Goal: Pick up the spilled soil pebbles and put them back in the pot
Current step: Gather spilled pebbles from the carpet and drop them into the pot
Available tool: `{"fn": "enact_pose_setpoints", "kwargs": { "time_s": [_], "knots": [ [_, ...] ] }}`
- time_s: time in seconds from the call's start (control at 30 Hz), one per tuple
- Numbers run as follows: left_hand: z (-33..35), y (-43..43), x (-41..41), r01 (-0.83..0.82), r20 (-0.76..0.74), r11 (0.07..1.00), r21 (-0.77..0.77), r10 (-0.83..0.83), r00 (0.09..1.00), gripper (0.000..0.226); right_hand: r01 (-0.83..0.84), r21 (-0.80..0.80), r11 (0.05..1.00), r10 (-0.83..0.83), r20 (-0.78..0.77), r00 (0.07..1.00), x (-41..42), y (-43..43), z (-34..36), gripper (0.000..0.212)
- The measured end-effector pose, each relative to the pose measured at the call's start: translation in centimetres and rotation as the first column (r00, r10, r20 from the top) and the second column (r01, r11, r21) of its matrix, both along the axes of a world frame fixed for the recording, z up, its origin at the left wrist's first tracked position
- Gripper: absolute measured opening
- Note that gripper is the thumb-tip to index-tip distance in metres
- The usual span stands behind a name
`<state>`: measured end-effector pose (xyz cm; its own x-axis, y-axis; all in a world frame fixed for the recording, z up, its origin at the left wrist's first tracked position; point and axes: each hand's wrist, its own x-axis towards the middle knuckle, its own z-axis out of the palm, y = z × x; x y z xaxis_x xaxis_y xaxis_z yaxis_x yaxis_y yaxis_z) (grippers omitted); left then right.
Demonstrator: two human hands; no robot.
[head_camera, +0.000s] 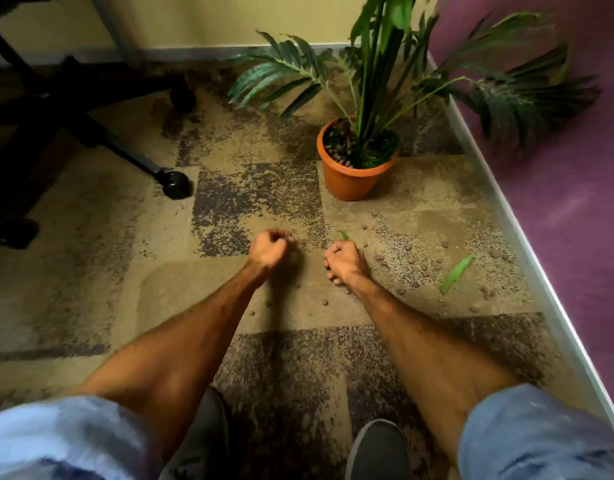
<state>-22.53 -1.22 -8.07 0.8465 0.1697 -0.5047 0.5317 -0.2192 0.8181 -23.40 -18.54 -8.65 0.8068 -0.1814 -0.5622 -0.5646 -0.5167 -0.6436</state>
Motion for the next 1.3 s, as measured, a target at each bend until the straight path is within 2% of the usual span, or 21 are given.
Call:
{"fn": "enact_pose_setpoints", "kwargs": {
  "time_s": [0.03, 0.1, 0.17, 0.2, 0.27, 0.33, 0.43, 0.57, 0.63, 0.73, 0.8, 0.9, 1.03, 1.1, 1.17, 1.3],
  "knots": [
    [-1.0, 1.1, -1.3, 0.110, -0.013, 0.985, 0.135, -0.109, 0.994, 0.028, -0.120, -0.199, 0.973, 0.131, 0.042, 0.991, -0.9, -0.3, -0.5, 0.019],
    [-2.1, 3.5, -3.9, 0.308, -0.096, 0.906, 0.291, -0.293, 0.951, 0.033, -0.299, -0.389, 0.871, 0.358, 0.088, 0.929, -2.4, -0.7, -1.6, 0.038],
    [-2.5, 5.7, -5.6, 0.418, -0.184, 0.830, 0.368, -0.376, 0.908, 0.038, -0.402, -0.465, 0.789, 0.502, 0.109, 0.858, -3.3, -0.8, -2.4, 0.057],
    [-2.4, 6.5, -6.1, 0.474, -0.230, 0.781, 0.407, -0.415, 0.881, 0.044, -0.422, -0.511, 0.749, 0.548, 0.120, 0.828, -3.4, -0.8, -2.6, 0.058],
    [-2.4, 7.7, -7.1, 0.598, -0.332, 0.647, 0.473, -0.497, 0.802, 0.065, -0.436, -0.551, 0.712, 0.586, 0.123, 0.801, -3.4, -0.4, -2.6, 0.054],
    [-2.6, 8.2, -7.8, 0.686, -0.405, 0.545, 0.482, -0.555, 0.726, 0.089, -0.429, -0.553, 0.714, 0.585, 0.135, 0.800, -3.2, 0.1, -2.6, 0.045],
    [-3.2, 8.1, -8.5, 0.726, -0.417, 0.488, 0.485, -0.600, 0.682, 0.105, -0.470, -0.551, 0.690, 0.604, 0.081, 0.793, -2.6, 0.5, -2.7, 0.041],
    [-3.5, 7.4, -8.9, 0.692, -0.335, 0.472, 0.546, -0.633, 0.697, 0.087, -0.459, -0.539, 0.706, 0.552, 0.013, 0.834, -1.5, -0.5, -3.3, 0.041],
    [-3.4, 7.0, -8.8, 0.666, -0.290, 0.485, 0.567, -0.639, 0.712, 0.077, -0.462, -0.506, 0.728, 0.548, 0.025, 0.836, -1.4, -0.4, -3.6, 0.036],
    [-3.3, 6.6, -8.7, 0.646, -0.246, 0.481, 0.592, -0.656, 0.714, 0.070, -0.385, -0.360, 0.850, 0.458, 0.144, 0.877, -2.4, 1.0, -4.1, 0.032],
    [-3.4, 6.2, -8.7, 0.646, -0.233, 0.450, 0.617, -0.679, 0.696, 0.063, -0.484, -0.368, 0.794, 0.561, 0.135, 0.817, -3.0, 2.2, -4.1, 0.035],
    [-3.4, 5.4, -8.9, 0.615, -0.200, 0.419, 0.668, -0.695, 0.690, 0.035, -0.617, -0.416, 0.667, 0.713, 0.116, 0.692, -3.9, 3.7, -4.1, 0.042],
    [-3.2, 4.9, -9.2, 0.597, -0.104, 0.488, 0.637, -0.713, 0.694, 0.022, -0.673, -0.483, 0.560, 0.797, 0.092, 0.597, -4.8, 3.9, -4.4, 0.046],
    [-3.2, 4.6, -9.5, 0.645, -0.065, 0.493, 0.585, -0.763, 0.643, 0.023, -0.642, -0.548, 0.537, 0.818, 0.150, 0.556, -5.6, 3.1, -4.4, 0.041],
    [-3.2, 3.7, -10.2, 0.706, -0.033, 0.458, 0.541, -0.827, 0.561, 0.021, -0.604, -0.647, 0.465, 0.861, 0.170, 0.480, -6.5, 1.6, -4.3, 0.037],
    [-3.4, 1.9, -12.0, 0.735, 0.041, 0.423, 0.531, -0.879, 0.476, 0.016, -0.589, -0.710, 0.386, 0.902, 0.158, 0.401, -8.3, -1.0, -4.7, 0.041]
  ]
}}
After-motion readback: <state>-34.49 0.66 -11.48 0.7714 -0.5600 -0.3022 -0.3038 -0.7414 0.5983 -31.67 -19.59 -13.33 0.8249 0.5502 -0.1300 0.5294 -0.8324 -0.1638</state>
